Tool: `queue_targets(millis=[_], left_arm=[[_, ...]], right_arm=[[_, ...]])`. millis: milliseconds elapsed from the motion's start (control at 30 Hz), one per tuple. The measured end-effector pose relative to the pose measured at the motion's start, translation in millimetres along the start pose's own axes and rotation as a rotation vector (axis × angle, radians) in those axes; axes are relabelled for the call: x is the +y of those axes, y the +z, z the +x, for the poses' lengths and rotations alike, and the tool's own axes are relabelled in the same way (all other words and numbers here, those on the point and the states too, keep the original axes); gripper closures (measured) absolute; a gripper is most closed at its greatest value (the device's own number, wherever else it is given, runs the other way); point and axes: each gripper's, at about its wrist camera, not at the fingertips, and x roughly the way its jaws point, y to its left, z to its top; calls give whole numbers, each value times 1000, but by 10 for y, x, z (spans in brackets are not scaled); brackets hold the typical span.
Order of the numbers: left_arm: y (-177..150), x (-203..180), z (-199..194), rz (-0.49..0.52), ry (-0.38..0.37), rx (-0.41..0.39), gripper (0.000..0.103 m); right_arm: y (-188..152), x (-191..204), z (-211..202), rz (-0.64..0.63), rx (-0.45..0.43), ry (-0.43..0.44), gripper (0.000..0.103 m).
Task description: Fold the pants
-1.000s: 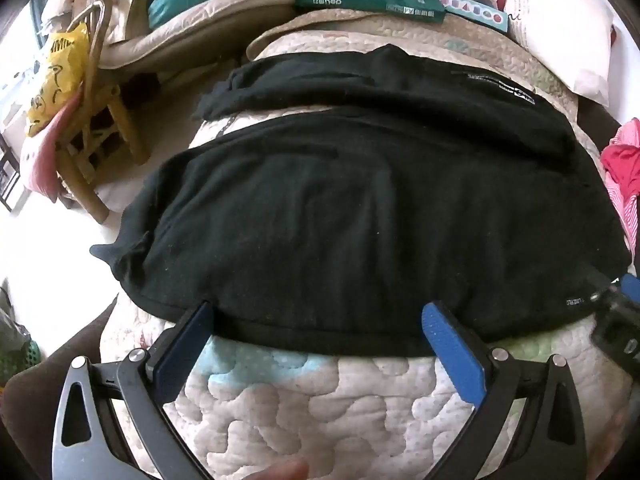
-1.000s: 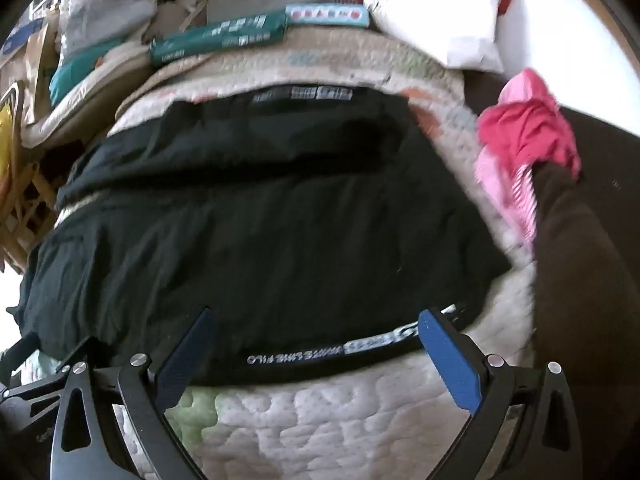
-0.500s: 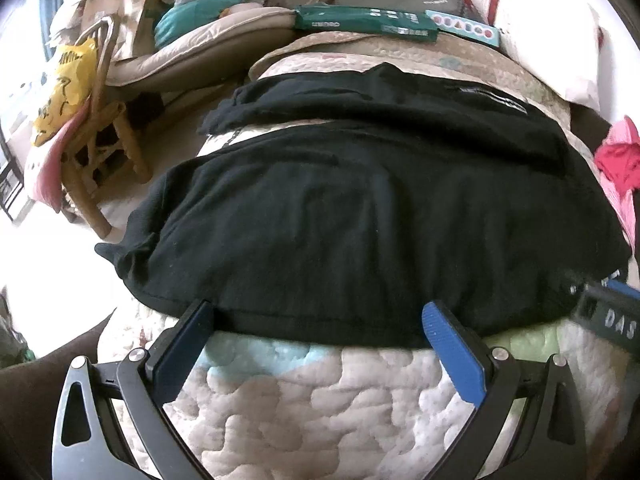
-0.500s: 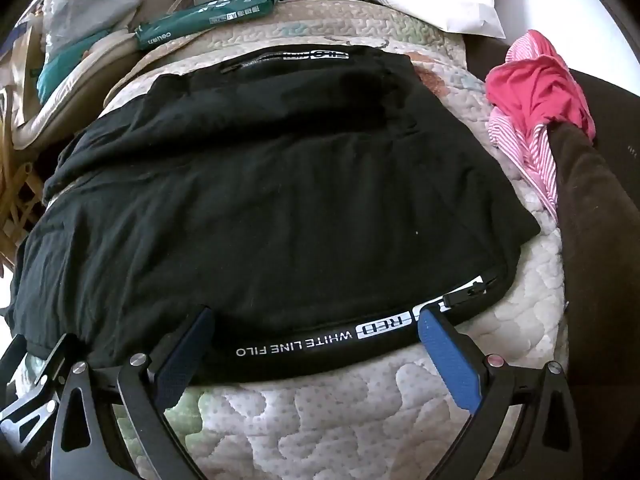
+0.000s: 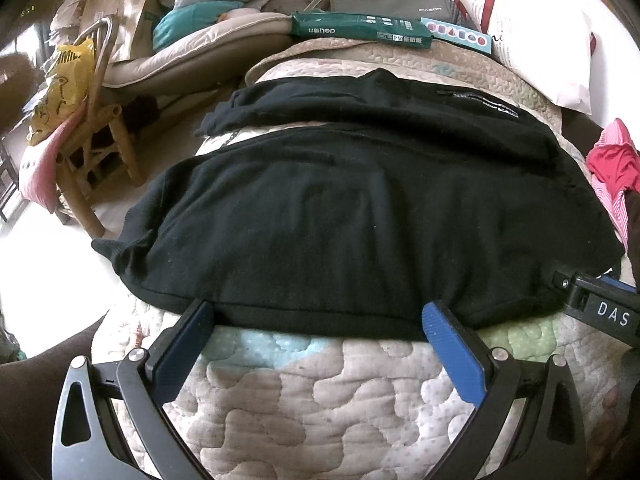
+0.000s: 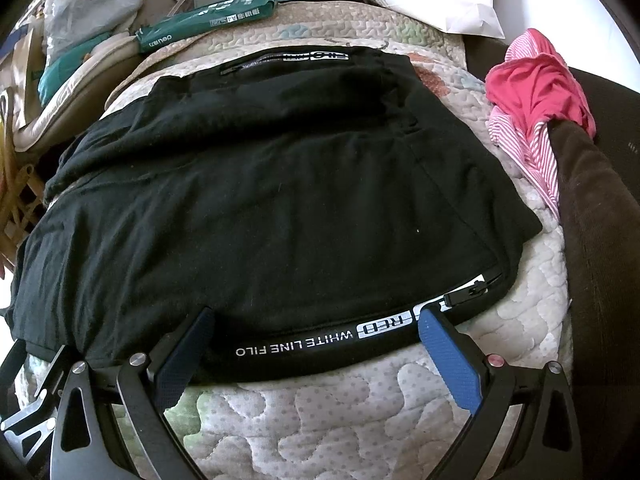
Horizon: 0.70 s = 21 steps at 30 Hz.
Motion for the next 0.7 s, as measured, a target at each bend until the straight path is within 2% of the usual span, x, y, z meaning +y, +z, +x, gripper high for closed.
queue_targets(millis=[700], left_arm=[[21, -67, 19, 18, 26, -5, 0]], right_arm=[[-13, 6, -10, -11, -17, -12, 0]])
